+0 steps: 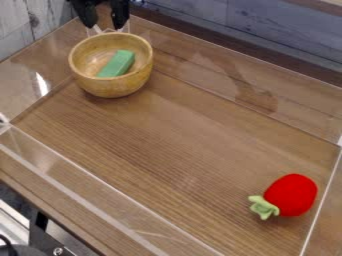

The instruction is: Put the green block in the brown bowl

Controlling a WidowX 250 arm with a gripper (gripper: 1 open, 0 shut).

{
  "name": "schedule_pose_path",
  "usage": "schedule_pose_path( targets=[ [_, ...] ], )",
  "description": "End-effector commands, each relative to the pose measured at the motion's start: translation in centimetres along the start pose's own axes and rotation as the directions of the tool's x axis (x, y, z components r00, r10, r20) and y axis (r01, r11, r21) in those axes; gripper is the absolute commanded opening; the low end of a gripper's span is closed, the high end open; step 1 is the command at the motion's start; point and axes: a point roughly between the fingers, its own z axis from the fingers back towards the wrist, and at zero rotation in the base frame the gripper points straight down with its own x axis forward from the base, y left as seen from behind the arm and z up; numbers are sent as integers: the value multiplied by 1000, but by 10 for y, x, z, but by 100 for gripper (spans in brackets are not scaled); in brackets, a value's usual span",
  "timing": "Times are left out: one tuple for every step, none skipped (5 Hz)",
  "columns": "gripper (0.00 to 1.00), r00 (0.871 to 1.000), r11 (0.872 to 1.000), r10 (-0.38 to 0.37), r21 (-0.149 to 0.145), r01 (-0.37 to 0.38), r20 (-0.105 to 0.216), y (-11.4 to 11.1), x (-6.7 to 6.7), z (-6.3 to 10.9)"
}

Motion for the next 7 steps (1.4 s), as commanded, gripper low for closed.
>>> schedule_pose_path(
  targets=[
    [0, 997, 999, -16, 46, 12, 80, 3, 12, 16],
    [0, 997, 997, -18, 70, 13, 71, 9, 15, 0],
    [0, 998, 996, -14, 88, 9, 54, 16, 17, -15],
    [0, 999, 994, -14, 106, 10, 37, 21, 18, -31],
    [0, 1000, 993, -14, 118, 11, 24, 21, 18, -43],
    [0, 1000, 992, -12, 125, 10, 17, 21, 18, -48],
    [0, 1000, 991, -9, 130, 8, 9, 22, 19, -54]
  ],
)
